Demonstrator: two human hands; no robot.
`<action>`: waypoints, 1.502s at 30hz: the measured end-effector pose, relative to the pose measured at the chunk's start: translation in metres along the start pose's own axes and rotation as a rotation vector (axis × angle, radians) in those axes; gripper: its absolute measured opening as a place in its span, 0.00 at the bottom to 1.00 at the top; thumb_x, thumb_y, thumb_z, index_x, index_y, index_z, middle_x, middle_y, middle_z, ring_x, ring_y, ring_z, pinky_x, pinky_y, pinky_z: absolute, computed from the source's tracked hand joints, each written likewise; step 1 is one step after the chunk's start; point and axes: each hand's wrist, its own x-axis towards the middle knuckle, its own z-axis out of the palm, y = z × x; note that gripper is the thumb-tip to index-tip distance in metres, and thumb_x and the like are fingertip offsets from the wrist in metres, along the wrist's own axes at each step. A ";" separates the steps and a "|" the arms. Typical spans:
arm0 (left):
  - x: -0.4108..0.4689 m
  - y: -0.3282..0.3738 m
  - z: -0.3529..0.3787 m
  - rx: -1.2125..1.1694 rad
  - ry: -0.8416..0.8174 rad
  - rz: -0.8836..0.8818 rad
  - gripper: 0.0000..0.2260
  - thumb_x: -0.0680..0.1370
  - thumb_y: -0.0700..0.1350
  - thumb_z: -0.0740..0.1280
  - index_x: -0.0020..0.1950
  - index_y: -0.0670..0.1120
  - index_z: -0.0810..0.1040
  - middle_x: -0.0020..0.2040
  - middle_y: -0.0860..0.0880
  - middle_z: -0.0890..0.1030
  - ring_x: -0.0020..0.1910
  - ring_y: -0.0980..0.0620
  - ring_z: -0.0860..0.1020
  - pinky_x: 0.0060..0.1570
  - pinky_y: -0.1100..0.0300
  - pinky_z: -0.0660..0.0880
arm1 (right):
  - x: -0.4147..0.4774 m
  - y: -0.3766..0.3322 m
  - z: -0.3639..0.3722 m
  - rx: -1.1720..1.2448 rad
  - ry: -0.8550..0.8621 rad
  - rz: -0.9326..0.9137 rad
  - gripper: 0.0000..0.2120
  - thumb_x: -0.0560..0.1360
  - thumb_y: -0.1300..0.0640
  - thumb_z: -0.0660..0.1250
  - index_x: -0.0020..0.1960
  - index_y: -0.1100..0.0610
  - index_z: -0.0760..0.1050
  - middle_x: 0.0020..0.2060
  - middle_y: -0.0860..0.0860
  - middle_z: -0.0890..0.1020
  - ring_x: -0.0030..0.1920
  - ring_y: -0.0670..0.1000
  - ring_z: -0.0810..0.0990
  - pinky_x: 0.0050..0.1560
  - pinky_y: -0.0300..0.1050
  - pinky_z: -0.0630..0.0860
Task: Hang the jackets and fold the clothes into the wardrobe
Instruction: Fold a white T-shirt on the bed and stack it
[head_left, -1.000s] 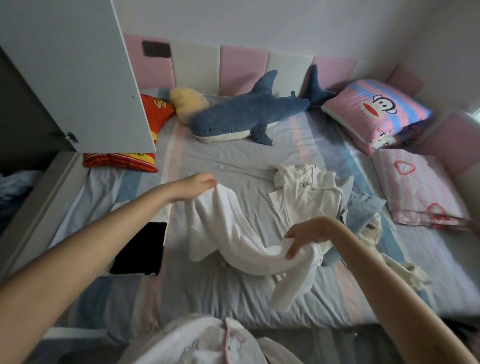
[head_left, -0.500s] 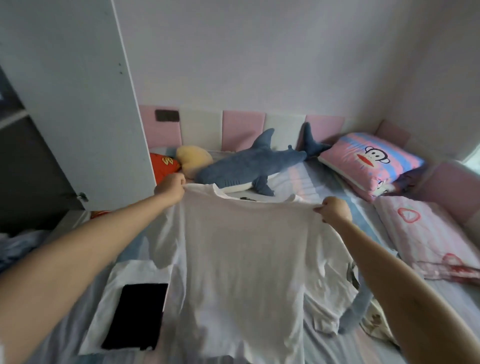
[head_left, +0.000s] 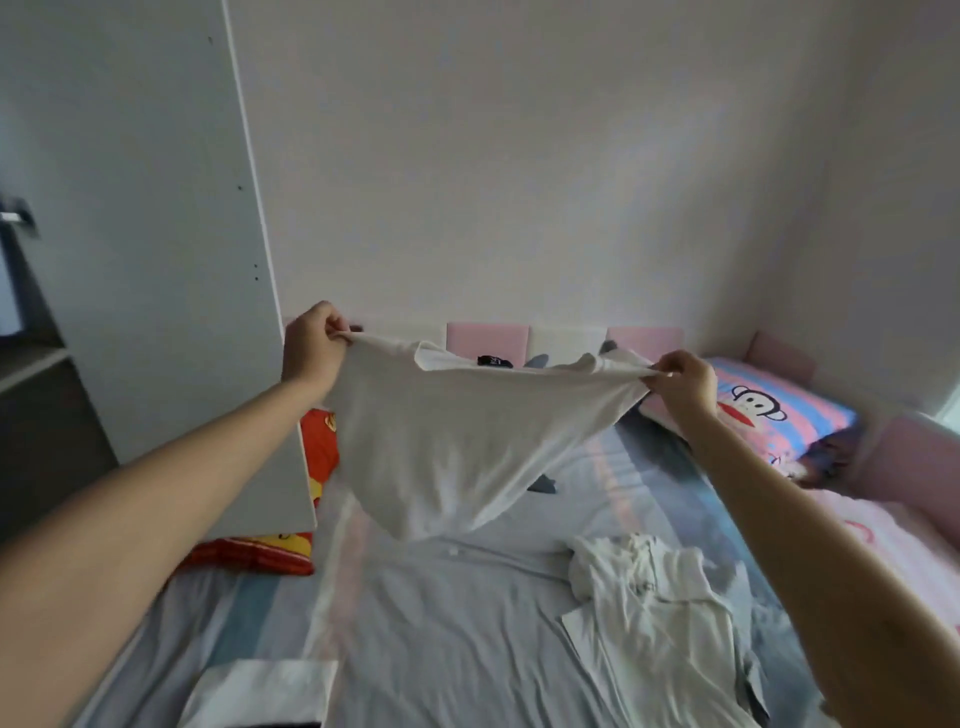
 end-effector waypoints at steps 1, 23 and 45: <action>-0.010 -0.011 0.004 0.021 -0.035 0.013 0.08 0.70 0.28 0.63 0.40 0.40 0.75 0.39 0.40 0.79 0.40 0.47 0.74 0.35 0.64 0.64 | -0.007 0.012 0.003 -0.013 -0.013 0.007 0.05 0.68 0.65 0.72 0.43 0.62 0.79 0.39 0.54 0.79 0.41 0.52 0.74 0.39 0.40 0.64; -0.508 -0.328 0.061 0.291 -0.931 -0.360 0.08 0.68 0.27 0.66 0.37 0.39 0.76 0.39 0.42 0.77 0.40 0.42 0.77 0.40 0.52 0.72 | -0.362 0.419 0.112 -0.767 -0.789 0.264 0.09 0.69 0.71 0.61 0.46 0.64 0.75 0.47 0.61 0.77 0.46 0.63 0.77 0.39 0.48 0.67; -0.616 -0.354 0.118 1.011 -1.704 -0.422 0.10 0.76 0.41 0.62 0.56 0.44 0.77 0.56 0.44 0.78 0.55 0.44 0.78 0.51 0.55 0.74 | -0.466 0.505 0.149 -1.222 -0.918 0.339 0.12 0.74 0.63 0.61 0.55 0.61 0.77 0.53 0.59 0.78 0.56 0.61 0.73 0.55 0.52 0.69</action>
